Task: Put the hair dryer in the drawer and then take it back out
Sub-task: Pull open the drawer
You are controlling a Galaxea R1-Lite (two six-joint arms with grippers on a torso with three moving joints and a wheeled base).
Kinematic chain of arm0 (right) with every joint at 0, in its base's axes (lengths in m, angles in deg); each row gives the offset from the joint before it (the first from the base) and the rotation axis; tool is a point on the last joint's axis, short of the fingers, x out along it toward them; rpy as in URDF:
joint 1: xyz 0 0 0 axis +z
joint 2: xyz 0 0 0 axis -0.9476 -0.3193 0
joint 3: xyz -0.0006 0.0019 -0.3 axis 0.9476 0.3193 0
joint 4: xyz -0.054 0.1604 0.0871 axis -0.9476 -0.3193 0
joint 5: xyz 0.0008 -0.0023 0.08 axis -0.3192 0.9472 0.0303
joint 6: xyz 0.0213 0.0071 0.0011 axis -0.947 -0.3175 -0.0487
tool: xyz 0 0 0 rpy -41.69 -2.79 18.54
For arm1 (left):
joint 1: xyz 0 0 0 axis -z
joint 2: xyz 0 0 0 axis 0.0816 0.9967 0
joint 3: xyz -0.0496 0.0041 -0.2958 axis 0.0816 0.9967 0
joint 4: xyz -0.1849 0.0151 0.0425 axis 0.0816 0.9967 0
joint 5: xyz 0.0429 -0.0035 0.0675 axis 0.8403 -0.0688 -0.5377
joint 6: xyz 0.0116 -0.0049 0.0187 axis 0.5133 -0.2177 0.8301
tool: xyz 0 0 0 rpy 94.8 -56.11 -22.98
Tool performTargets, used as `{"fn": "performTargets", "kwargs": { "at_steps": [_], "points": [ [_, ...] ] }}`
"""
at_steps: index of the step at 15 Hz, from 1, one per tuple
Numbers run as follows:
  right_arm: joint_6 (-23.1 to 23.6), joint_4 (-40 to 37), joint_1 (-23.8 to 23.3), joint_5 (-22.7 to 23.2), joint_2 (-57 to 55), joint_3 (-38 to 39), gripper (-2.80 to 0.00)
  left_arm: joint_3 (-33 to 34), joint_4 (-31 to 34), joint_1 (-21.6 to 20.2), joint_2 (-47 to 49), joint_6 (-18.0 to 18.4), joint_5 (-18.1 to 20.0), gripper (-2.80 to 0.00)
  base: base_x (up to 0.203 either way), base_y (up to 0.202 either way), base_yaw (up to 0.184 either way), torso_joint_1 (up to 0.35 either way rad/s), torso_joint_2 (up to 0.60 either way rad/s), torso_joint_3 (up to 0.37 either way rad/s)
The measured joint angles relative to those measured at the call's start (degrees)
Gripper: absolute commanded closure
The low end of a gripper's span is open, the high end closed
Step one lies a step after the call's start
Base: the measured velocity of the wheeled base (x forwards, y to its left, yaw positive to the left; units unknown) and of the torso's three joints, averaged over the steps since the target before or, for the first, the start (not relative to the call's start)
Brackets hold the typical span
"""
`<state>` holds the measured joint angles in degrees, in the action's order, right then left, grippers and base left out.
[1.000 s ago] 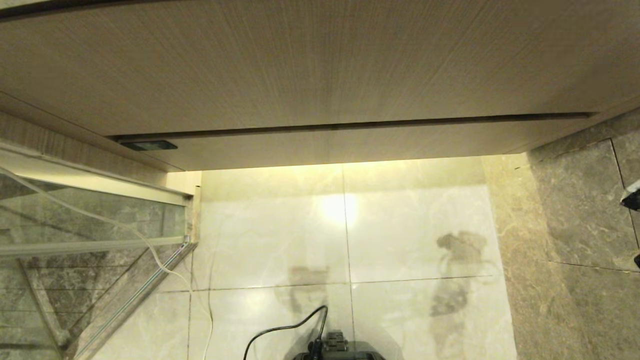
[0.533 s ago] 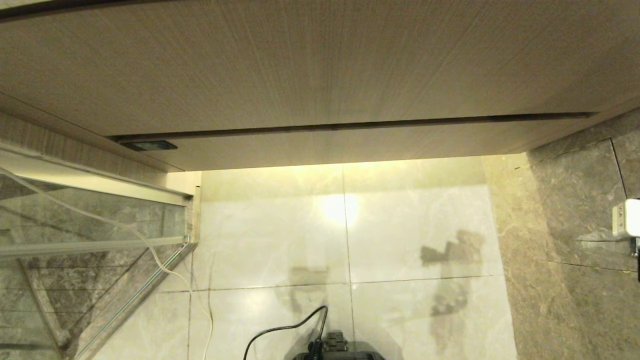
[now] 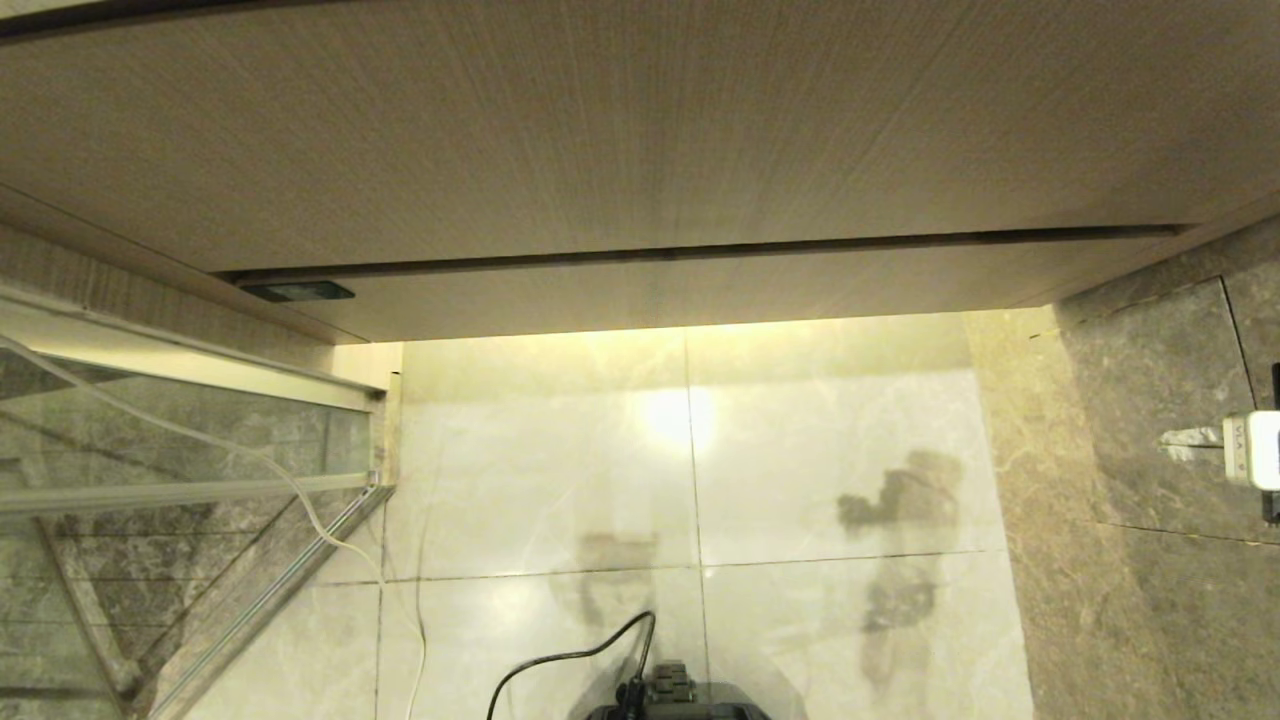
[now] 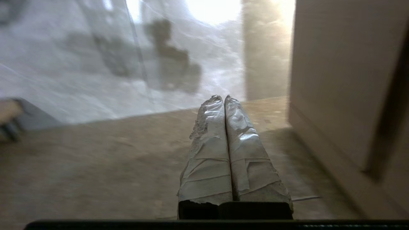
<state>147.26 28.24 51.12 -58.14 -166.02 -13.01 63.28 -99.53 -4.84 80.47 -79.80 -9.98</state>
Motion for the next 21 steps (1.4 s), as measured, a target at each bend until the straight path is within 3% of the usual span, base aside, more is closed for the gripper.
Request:
{"fn": "performTargets", "kwargs": {
  "at_steps": [5,6,11,16,21],
  "points": [
    [5.87,2.69,7.2,-1.42,-1.28,0.69,0.0,0.0,0.01,0.0,0.0,0.04,0.0,-2.8,0.0,0.0,0.0,0.0,0.0,0.0],
    [6.1,4.73,8.82,-1.46,-2.31,0.67,-2.8,0.0,0.0,0.02,0.0,0.0,-0.02,-2.8,0.0,0.0,0.0,0.0,0.0,0.0],
    [4.35,12.74,16.05,-1.51,-10.01,-1.34,-2.8,0.0,0.0,0.0,0.0,-0.04,-0.02,-2.8,0.0,0.0,0.0,0.0,0.0,0.0],
    [4.02,23.11,17.15,-3.53,-15.47,-5.87,-2.8,0.0,0.0,0.05,0.0,0.0,-0.01,-2.8,0.0,0.0,0.0,0.0,0.0,0.0],
    [2.02,23.58,17.62,-6.58,-15.74,-5.41,-2.8,0.0,0.0,0.05,0.0,0.02,0.0,-2.8,0.0,0.0,0.0,0.0,0.0,0.0]
  ]
}}
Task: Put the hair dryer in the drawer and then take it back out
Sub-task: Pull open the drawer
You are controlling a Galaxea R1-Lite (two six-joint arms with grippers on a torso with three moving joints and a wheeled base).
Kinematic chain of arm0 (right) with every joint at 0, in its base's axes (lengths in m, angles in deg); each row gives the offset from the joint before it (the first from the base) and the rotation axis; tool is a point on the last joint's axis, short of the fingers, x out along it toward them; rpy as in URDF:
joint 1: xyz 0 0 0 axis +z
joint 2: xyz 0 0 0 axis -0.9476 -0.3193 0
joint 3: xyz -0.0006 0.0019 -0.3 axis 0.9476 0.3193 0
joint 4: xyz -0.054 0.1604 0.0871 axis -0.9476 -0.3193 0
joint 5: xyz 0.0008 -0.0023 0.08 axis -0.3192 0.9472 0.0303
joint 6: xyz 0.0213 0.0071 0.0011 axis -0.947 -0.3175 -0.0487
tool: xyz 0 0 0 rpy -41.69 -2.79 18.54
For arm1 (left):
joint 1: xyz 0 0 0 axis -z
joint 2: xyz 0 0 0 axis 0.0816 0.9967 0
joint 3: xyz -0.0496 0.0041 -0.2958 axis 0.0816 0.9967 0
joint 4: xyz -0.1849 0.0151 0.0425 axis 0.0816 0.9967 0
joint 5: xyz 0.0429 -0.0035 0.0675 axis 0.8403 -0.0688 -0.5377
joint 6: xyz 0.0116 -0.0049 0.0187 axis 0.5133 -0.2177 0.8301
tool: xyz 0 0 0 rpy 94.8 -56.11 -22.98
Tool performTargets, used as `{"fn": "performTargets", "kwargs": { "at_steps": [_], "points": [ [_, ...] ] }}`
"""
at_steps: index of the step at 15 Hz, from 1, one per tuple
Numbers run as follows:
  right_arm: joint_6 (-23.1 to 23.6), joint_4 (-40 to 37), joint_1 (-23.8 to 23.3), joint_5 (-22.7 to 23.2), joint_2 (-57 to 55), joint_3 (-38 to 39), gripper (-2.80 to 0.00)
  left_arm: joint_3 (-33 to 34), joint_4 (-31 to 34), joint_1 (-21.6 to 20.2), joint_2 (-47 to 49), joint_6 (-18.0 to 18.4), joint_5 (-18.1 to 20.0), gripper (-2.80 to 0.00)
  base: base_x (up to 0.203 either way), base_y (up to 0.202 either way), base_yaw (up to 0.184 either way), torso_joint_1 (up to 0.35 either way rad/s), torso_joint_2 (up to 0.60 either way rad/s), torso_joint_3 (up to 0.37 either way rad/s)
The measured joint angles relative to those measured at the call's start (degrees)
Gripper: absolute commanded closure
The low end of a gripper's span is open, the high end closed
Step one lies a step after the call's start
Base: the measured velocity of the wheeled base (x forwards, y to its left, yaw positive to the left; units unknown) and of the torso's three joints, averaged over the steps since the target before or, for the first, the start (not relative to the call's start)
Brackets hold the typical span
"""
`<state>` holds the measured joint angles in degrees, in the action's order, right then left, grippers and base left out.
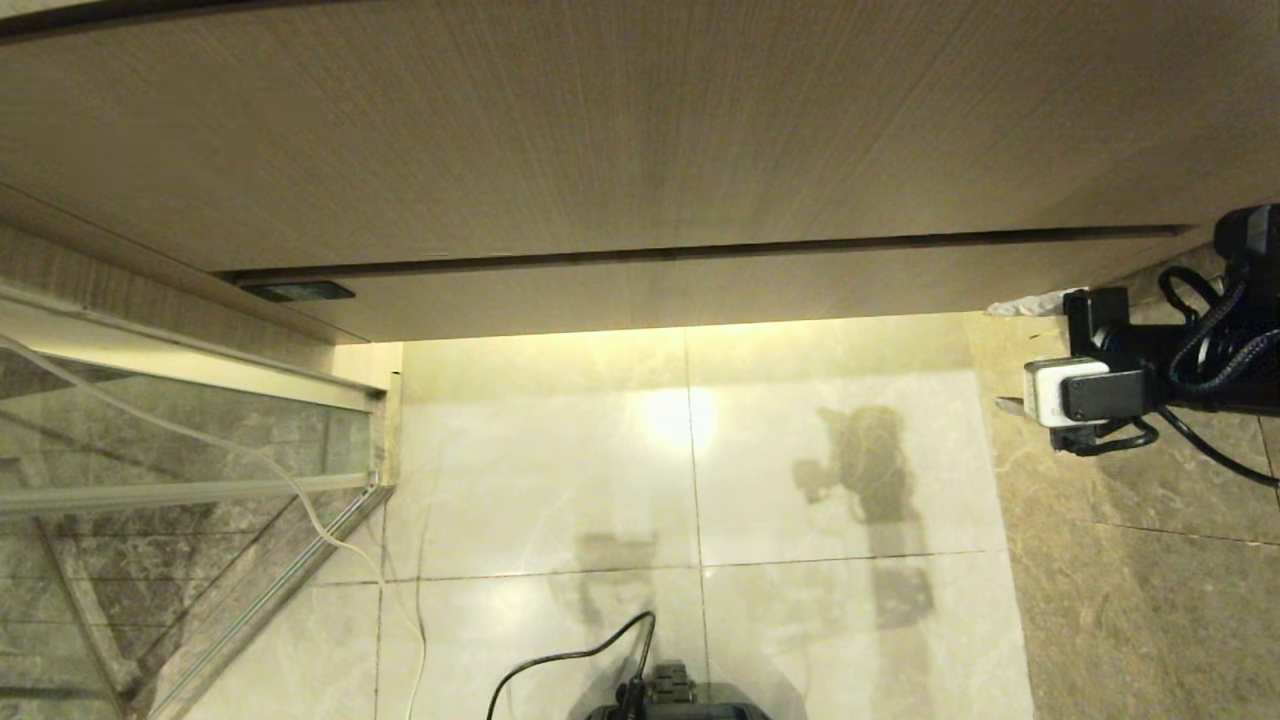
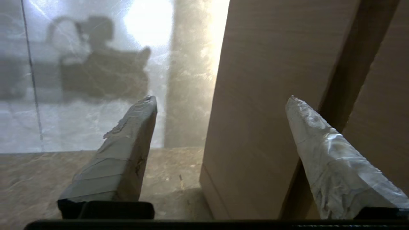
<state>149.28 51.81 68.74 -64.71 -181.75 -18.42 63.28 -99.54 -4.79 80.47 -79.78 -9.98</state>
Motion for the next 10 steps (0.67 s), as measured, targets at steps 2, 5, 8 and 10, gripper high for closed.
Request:
{"fn": "performTargets", "kwargs": {
  "at_steps": [2,5,8,10],
  "points": [
    [-4.1,2.04,2.05,-4.24,0.34,1.8,-2.8,0.0,0.0,-0.07,0.0,0.0,0.0,-2.8,0.0,0.0,0.0,0.0,0.0,0.0],
    [-11.99,4.37,6.31,-10.84,0.79,4.19,-2.8,0.0,0.0,-0.02,0.0,-0.02,-0.01,-2.8,0.0,0.0,0.0,0.0,0.0,0.0],
    [-18.07,8.54,9.31,-12.81,0.08,4.6,-2.8,0.0,0.01,-0.05,0.0,0.01,0.0,-2.8,0.0,0.0,0.0,0.0,0.0,0.0],
    [-20.11,9.6,9.91,-13.11,-0.87,4.58,-2.8,0.0,0.0,-0.05,0.0,-0.04,-0.02,-2.8,0.0,0.0,0.0,0.0,0.0,0.0]
  ]
}}
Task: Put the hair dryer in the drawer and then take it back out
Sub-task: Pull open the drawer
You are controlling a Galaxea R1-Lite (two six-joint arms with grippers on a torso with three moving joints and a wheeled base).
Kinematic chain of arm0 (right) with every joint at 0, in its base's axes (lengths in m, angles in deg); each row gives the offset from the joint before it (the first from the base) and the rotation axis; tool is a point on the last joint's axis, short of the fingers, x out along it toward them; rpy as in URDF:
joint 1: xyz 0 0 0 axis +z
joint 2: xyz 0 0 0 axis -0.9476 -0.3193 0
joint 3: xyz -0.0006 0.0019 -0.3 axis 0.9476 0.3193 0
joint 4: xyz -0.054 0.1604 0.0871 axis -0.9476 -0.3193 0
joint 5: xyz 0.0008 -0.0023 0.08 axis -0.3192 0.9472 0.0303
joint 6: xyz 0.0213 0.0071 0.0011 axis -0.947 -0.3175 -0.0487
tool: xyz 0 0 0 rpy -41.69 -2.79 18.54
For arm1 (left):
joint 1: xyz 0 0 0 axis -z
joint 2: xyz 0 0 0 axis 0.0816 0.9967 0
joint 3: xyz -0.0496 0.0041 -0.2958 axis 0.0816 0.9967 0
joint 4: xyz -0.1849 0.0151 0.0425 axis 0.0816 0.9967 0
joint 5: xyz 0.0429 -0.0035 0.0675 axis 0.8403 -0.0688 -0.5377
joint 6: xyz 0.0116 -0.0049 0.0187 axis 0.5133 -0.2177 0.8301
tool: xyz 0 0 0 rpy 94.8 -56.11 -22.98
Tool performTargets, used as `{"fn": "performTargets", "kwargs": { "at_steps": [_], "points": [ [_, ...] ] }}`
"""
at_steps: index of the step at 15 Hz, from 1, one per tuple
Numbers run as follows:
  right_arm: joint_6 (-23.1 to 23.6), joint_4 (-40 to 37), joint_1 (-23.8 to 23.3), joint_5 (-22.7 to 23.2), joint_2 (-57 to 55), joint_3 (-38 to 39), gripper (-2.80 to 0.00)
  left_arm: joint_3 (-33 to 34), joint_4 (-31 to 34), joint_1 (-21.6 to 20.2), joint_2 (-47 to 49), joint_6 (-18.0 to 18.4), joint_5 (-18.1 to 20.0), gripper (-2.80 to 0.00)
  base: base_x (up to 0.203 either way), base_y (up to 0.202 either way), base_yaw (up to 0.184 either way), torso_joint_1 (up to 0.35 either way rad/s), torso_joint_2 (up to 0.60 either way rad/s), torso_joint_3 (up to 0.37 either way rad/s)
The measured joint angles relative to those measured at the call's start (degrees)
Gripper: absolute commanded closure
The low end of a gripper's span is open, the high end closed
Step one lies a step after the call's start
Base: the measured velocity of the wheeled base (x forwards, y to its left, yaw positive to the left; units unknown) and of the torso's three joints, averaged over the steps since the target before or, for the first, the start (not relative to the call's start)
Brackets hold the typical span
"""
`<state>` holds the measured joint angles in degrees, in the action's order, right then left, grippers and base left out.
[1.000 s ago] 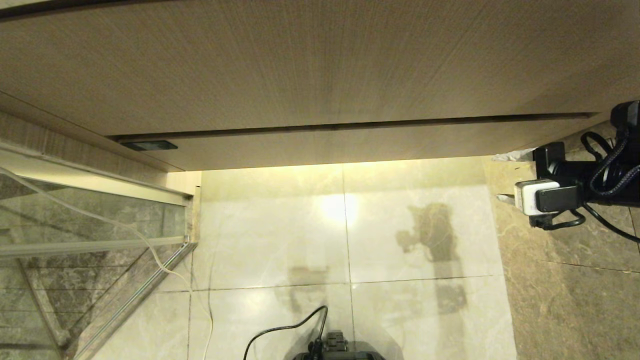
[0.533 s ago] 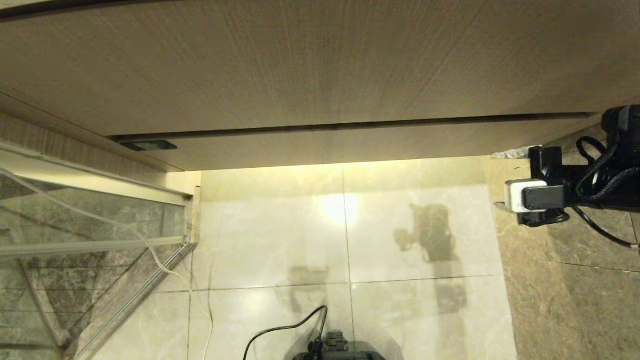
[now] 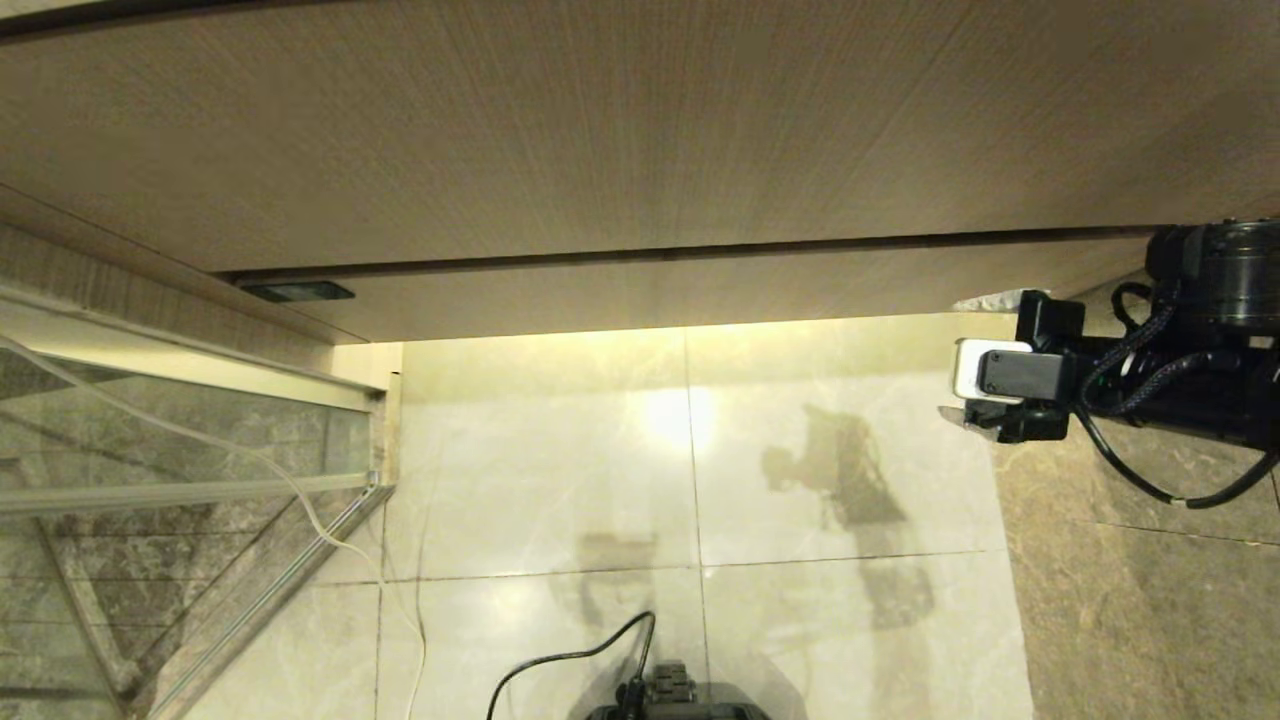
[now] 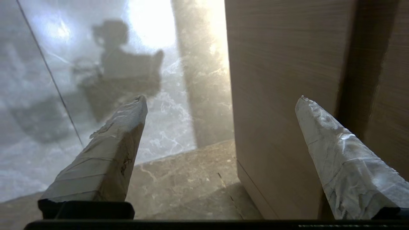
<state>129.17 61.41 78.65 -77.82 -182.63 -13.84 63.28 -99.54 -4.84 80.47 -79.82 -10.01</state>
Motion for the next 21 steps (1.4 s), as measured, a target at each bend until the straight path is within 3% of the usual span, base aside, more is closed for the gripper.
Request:
{"fn": "performTargets", "kwargs": {
  "at_steps": [8,10,15,21],
  "points": [
    [-3.52,7.7,1.13,-0.02,-5.09,-1.69,-2.8,0.0,0.0,0.0,0.0,-0.01,0.02,-2.8,0.0,0.0,0.0,0.0,0.0,0.0],
    [-3.56,8.13,1.19,1.82,-6.82,-3.75,-2.8,0.0,0.0,0.0,0.0,-0.01,0.02,-2.8,0.0,0.0,0.0,0.0,0.0,0.0],
    [-2.73,12.15,-0.64,11.84,-10.5,-8.56,-2.8,0.0,0.0,0.02,0.0,-0.01,0.02,-2.8,0.0,0.0,0.0,0.0,0.0,0.0],
    [-3.44,13.64,-1.9,12.19,-13.51,-12.44,-2.8,0.0,-0.02,0.05,0.0,0.04,0.0,-2.8,0.0,0.0,0.0,0.0,0.0,0.0]
  ]
}}
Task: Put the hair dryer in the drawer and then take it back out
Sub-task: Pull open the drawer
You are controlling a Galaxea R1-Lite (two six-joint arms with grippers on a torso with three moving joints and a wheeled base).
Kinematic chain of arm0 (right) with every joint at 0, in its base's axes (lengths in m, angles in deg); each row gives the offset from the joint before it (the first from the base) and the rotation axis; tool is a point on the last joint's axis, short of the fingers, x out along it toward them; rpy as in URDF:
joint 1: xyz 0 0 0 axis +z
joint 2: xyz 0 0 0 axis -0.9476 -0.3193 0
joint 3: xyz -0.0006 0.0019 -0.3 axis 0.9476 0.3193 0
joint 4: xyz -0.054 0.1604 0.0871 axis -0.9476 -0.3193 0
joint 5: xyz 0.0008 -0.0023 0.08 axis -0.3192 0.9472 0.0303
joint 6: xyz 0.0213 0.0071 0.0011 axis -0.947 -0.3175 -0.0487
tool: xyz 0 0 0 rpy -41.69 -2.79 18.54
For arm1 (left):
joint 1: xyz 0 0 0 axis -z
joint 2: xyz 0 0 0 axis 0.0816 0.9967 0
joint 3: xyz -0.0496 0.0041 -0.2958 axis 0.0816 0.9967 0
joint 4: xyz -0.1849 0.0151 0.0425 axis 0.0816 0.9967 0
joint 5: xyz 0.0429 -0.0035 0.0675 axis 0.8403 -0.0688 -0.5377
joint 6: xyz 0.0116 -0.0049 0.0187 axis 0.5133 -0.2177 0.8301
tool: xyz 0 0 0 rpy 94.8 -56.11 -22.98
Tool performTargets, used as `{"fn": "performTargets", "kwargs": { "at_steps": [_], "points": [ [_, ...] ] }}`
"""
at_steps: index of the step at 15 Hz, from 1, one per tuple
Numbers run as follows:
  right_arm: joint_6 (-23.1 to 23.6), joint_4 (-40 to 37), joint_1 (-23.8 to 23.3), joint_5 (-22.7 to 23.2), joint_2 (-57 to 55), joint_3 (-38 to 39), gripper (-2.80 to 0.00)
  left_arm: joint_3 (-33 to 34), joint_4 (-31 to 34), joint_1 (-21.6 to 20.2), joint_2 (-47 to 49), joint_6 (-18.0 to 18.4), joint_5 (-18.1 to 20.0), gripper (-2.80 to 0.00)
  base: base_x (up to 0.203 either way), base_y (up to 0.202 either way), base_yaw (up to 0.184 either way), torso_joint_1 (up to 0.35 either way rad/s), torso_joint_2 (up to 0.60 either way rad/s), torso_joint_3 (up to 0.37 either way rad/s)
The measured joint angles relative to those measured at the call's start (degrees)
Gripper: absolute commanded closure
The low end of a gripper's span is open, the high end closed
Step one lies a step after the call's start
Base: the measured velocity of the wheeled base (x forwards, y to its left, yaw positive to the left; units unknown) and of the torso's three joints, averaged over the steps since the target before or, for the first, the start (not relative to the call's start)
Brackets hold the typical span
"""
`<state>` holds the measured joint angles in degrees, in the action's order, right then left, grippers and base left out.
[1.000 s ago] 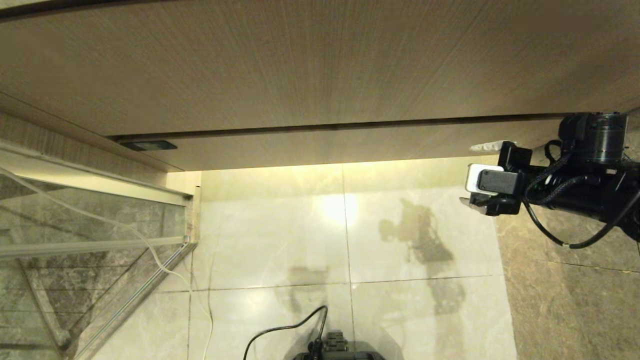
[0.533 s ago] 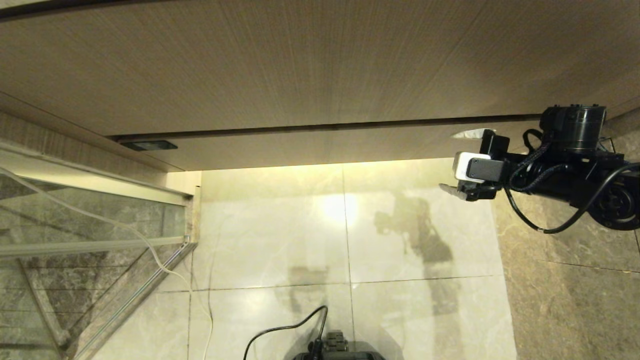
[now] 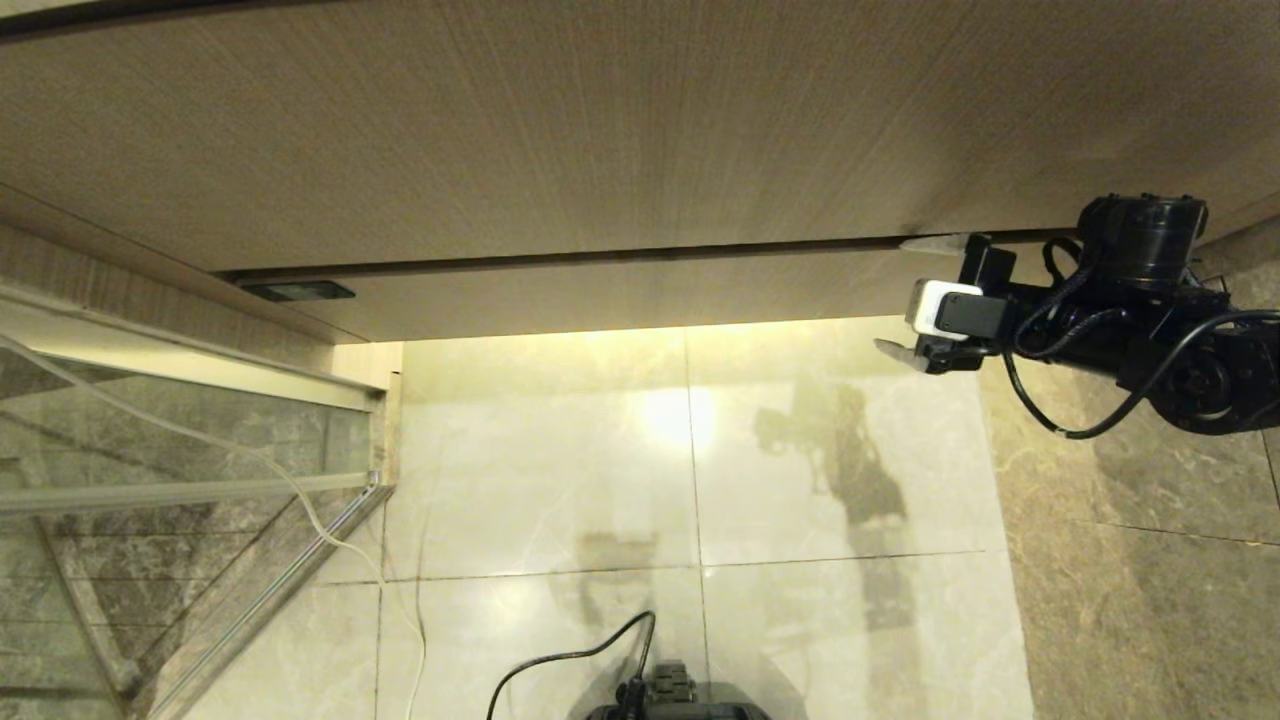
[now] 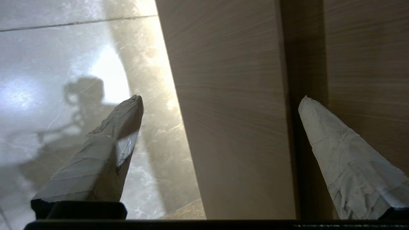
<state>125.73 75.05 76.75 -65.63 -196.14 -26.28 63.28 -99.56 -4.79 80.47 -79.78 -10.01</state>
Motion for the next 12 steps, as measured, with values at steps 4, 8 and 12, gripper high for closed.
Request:
{"fn": "performTargets", "kwargs": {
  "at_steps": [4,8,12],
  "points": [
    [-0.42,0.82,-0.34,-0.02,-1.04,-1.14,-2.8,0.0,0.05,-0.05,0.0,-0.05,0.0,-2.8,0.0,0.0,0.0,0.0,0.0,0.0],
    [-0.44,0.77,-0.53,-0.13,-1.33,-1.2,-2.8,0.0,0.02,-0.05,0.0,-0.02,0.02,-2.8,0.0,0.0,0.0,0.0,0.0,0.0],
    [-0.42,0.71,-0.64,-0.25,-1.37,-0.96,-2.8,0.0,0.04,-0.05,0.0,0.0,0.02,-2.8,0.0,0.0,0.0,0.0,0.0,0.0]
  ]
}}
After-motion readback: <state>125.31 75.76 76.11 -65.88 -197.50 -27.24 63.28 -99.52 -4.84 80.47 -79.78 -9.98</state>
